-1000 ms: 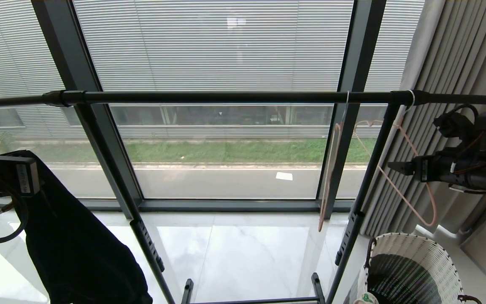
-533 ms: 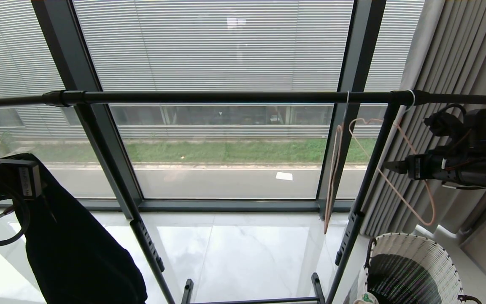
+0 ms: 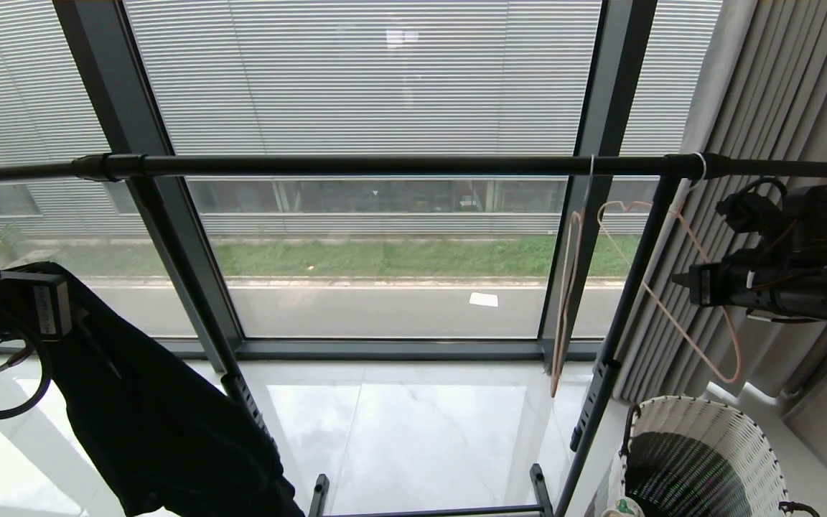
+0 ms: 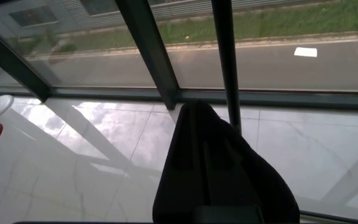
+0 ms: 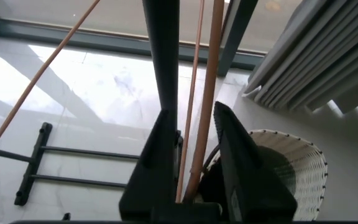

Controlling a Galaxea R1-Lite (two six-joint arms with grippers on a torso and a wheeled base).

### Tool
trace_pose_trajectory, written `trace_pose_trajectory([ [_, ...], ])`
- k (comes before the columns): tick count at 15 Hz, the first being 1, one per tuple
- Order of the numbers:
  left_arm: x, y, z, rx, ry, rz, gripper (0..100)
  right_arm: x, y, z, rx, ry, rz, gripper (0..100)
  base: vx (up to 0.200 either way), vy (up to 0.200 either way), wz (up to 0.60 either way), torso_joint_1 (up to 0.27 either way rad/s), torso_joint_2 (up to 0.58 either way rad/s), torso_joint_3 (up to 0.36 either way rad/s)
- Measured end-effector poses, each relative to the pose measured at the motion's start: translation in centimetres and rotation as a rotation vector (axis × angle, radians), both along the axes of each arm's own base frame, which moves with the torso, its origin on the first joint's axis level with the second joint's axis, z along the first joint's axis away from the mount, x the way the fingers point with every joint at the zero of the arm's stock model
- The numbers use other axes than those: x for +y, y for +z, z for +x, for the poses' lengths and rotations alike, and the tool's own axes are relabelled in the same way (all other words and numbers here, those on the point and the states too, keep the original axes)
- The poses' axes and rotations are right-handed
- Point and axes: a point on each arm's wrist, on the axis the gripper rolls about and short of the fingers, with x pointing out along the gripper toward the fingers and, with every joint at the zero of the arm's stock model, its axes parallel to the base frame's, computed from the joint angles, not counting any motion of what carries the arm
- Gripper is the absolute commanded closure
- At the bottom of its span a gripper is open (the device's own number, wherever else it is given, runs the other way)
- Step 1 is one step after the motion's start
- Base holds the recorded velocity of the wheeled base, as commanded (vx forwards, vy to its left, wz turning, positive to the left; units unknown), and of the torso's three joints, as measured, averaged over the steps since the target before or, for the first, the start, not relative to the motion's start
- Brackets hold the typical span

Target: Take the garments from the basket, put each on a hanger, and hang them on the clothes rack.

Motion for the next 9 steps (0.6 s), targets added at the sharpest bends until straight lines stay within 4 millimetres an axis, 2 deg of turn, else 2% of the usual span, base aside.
trace_pose_trajectory([
  [9, 0.01, -0.24, -0.08, 0.007, 0.001, -0.002, 100, -0.03, 0.91, -0.72, -0.03, -0.003, 0.006, 100, 0.0, 0.0, 0.0, 0.0, 0.0, 0.0],
])
